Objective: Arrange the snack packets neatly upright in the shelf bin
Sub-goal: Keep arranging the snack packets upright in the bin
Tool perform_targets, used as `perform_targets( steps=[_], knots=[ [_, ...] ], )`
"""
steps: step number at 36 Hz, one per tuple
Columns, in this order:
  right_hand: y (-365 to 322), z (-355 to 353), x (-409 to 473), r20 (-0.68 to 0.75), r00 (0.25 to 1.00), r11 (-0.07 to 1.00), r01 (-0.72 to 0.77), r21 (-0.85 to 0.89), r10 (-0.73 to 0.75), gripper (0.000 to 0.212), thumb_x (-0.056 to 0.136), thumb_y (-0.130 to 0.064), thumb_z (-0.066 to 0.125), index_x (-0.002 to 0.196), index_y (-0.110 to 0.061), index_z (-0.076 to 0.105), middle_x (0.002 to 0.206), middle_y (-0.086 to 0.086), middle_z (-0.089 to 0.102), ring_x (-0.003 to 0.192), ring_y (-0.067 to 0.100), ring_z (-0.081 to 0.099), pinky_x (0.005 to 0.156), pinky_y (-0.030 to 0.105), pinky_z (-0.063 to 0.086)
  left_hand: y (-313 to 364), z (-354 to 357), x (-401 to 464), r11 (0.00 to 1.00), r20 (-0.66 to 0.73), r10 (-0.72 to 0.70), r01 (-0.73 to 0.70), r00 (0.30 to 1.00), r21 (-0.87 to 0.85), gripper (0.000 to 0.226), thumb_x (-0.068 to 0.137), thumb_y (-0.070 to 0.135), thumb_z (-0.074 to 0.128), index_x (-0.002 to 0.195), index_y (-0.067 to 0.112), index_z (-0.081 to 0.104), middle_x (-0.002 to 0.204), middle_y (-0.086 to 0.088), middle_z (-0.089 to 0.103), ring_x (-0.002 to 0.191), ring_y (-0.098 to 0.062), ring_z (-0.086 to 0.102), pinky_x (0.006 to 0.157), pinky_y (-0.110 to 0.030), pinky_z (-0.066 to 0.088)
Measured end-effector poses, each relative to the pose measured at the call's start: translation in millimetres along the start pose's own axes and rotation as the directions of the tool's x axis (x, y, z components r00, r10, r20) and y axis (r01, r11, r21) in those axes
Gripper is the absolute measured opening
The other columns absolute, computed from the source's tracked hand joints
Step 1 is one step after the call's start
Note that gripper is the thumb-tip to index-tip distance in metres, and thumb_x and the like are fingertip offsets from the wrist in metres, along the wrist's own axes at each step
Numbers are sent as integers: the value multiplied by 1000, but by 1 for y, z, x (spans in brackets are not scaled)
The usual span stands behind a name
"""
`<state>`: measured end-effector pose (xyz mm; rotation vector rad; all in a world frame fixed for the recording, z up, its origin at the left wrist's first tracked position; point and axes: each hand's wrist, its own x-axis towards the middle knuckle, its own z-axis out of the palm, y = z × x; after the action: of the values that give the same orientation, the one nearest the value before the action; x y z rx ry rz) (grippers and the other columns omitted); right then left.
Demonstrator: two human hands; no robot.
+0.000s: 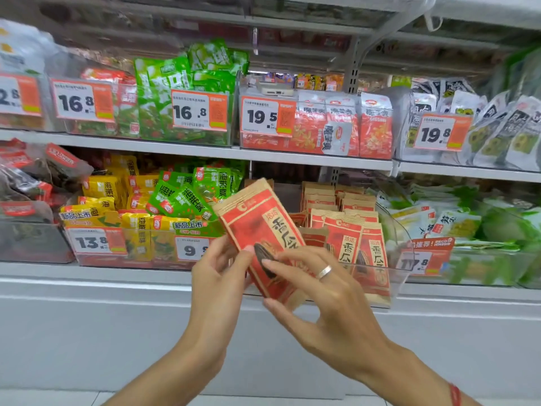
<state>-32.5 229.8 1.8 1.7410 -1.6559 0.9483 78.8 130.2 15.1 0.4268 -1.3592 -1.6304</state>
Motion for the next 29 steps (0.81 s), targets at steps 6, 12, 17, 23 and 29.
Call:
perform_targets(
  steps=[6, 12, 17, 23, 29],
  knots=[
    [1, -19, 18, -148, 973, 984, -173, 48, 178, 52, 87, -29, 57, 137, -21, 45, 136, -11, 42, 130, 4, 36, 109, 17, 27, -13, -18, 12, 752, 253, 296, -388, 921, 533, 26, 94, 35, 49, 117, 49, 52, 106, 26, 66, 96, 1, 65, 81, -29, 54],
    [14, -25, 23, 72, 972, 937, -235, 260, 224, 25, 85, -16, 66, 108, -27, 67, 102, -23, 61, 99, 0, 58, 77, 12, 45, -11, -23, 13, 497, 484, 390, -621, 784, 606, 30, 95, 41, 37, 123, 51, 40, 117, 37, 52, 106, 13, 53, 81, -5, 41],
    [16, -37, 37, -64, 984, 947, -144, 286, 169, 21, 85, -16, 67, 100, -31, 68, 90, -20, 66, 85, 1, 62, 68, 11, 45, -9, -35, 34, 463, 372, 526, -624, 765, 629, 28, 96, 49, 40, 118, 42, 56, 116, 27, 60, 109, 6, 55, 78, -7, 45],
    [34, -65, 71, -324, 920, 947, -124, 295, 222, 21, 81, -22, 63, 93, -38, 59, 86, -22, 68, 84, -7, 62, 75, 5, 44, -20, -67, 95, 106, 293, 625, -450, 724, 887, 35, 96, 37, 37, 110, 21, 65, 108, 7, 66, 102, -7, 55, 78, -23, 46],
    [93, -42, 100, -229, 970, 996, -85, -5, 81, 15, 88, -12, 63, 102, -11, 67, 88, -8, 62, 81, 11, 60, 72, 35, 52, -73, -92, 149, -176, 416, 536, -384, 735, 906, 47, 100, 38, 29, 102, 15, 69, 100, 0, 69, 91, -22, 66, 83, -35, 51]
  ],
)
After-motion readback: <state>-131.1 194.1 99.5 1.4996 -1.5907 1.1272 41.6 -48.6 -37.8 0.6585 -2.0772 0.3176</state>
